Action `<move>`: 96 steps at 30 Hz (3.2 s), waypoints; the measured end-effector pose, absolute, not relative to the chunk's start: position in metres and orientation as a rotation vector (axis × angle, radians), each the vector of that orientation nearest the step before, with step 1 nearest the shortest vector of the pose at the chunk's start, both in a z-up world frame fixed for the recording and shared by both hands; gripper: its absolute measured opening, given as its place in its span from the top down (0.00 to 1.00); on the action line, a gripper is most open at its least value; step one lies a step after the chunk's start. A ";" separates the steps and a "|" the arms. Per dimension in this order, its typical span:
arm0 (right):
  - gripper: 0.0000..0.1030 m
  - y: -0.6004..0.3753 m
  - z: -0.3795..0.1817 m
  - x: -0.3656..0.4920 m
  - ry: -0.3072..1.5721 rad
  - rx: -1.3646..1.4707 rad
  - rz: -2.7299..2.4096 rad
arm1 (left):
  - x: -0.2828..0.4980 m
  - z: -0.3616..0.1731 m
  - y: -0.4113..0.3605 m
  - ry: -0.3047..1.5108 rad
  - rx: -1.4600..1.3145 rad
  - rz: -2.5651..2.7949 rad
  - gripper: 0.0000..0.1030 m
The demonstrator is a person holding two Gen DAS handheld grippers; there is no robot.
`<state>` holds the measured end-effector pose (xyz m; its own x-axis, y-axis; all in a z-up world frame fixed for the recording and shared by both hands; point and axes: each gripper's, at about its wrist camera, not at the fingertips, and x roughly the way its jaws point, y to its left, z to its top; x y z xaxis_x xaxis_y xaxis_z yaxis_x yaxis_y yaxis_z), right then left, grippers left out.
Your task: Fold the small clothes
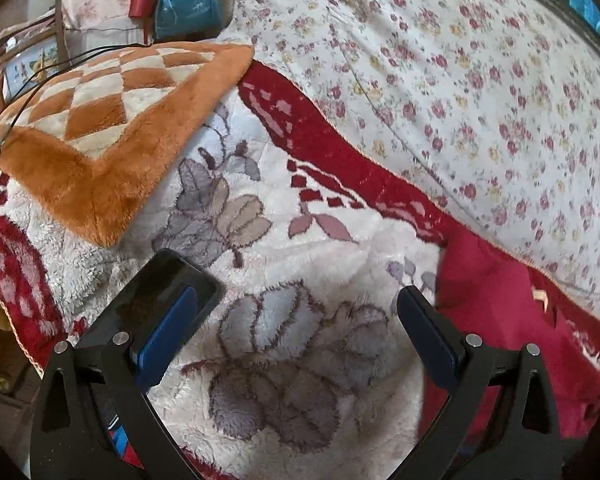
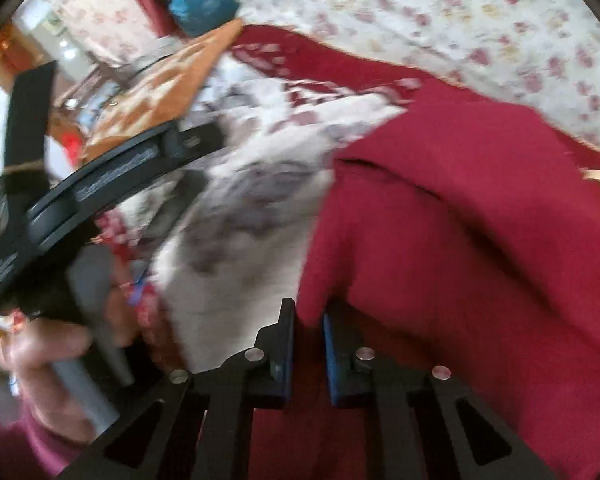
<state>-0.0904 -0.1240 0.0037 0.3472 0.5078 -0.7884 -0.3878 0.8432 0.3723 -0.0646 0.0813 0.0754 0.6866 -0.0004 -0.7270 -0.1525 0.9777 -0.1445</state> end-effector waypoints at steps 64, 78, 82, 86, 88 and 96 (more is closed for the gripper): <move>0.94 -0.388 0.025 -0.117 0.956 -0.011 -0.170 | -0.049 0.040 0.004 0.927 -0.023 -0.031 0.02; 0.71 -0.230 0.063 0.018 0.877 0.133 0.376 | -0.037 0.021 -0.004 1.012 0.019 -0.032 0.02; 0.71 -0.173 0.041 0.069 0.957 0.007 0.491 | -0.034 0.019 -0.002 1.024 0.010 -0.042 0.02; 0.71 -0.142 0.015 0.088 1.009 -0.111 0.548 | -0.030 0.019 0.004 1.041 -0.025 -0.057 0.02; 0.82 -0.140 0.006 0.094 1.028 -0.141 0.552 | -0.029 0.020 0.008 1.038 -0.036 -0.064 0.02; 1.00 -0.103 0.013 0.114 0.964 -0.077 0.631 | -0.027 0.020 0.017 1.039 -0.081 -0.063 0.02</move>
